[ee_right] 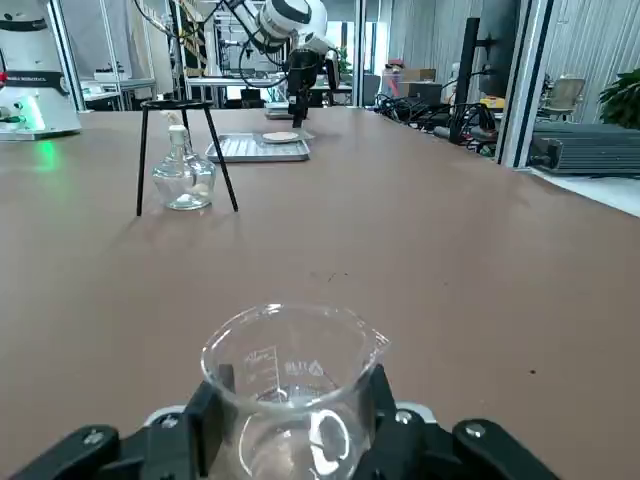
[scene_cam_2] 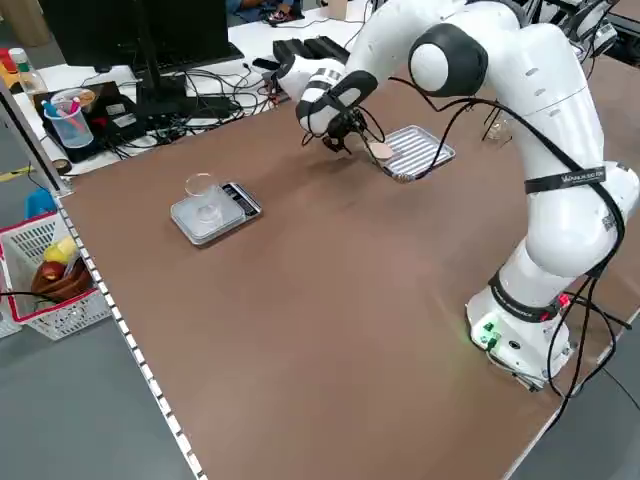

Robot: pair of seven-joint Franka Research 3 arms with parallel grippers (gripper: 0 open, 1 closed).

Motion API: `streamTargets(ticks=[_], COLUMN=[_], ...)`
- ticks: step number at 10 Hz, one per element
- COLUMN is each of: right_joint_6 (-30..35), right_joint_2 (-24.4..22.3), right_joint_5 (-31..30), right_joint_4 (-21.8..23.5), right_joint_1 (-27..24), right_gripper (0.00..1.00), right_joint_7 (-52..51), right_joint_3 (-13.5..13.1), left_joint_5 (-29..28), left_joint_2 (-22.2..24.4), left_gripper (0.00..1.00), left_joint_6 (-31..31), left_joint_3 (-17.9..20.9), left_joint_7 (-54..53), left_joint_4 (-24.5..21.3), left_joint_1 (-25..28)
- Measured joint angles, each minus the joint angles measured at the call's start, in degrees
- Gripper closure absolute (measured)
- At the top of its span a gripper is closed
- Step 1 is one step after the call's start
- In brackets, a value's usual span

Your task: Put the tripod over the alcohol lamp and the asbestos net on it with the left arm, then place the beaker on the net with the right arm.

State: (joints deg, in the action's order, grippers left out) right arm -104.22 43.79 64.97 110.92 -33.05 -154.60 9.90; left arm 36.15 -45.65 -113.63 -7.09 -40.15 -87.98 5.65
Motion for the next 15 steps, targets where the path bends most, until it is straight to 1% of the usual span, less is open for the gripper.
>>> streamTargets(ticks=[5, 7, 8, 9, 11, 14, 15], right_joint_6=[0.0, 0.0, 0.0, 0.0, 0.0, 0.0, 0.0], right_joint_2=[0.0, 0.0, 0.0, 0.0, 0.0, 0.0, 0.0], right_joint_5=[0.0, 0.0, 0.0, 0.0, -0.1, -0.1, -0.1], right_joint_4=[0.0, 0.0, 0.0, 0.0, 0.0, 0.0, 0.0], right_joint_1=[0.0, 0.0, 0.0, 0.0, 0.0, 0.0, 0.0], right_gripper=[0.42, 0.42, 0.42, 0.42, 0.42, 0.42, 0.42], right_joint_7=[0.0, 0.0, 0.0, 0.0, 0.0, 0.0, 0.0], right_joint_3=[0.0, 0.0, 0.0, 0.0, 0.0, 0.0, 0.0], left_joint_5=[0.7, 0.7, 0.7, 0.7, 0.7, 0.7, 0.7], left_joint_2=[-2.0, -2.1, -2.1, -2.1, -2.1, -2.1, -2.1], left_gripper=[0.35, 0.38, 0.49, 0.53, 0.56, 0.73, 0.82], left_joint_6=[-2.0, -2.0, -2.0, -2.0, -2.0, -2.0, -2.0], left_joint_3=[0.0, 0.0, 0.0, 0.0, 0.0, 0.0, 0.0], left_joint_7=[0.1, 0.1, 0.1, 0.1, 0.1, 0.1, 0.1], left_joint_4=[0.8, 1.1, 1.2, 1.2, 1.2, 1.4, 1.6], left_joint_1=[-1.6, -1.6, -1.6, -1.8, -1.9, -1.7, -1.8])
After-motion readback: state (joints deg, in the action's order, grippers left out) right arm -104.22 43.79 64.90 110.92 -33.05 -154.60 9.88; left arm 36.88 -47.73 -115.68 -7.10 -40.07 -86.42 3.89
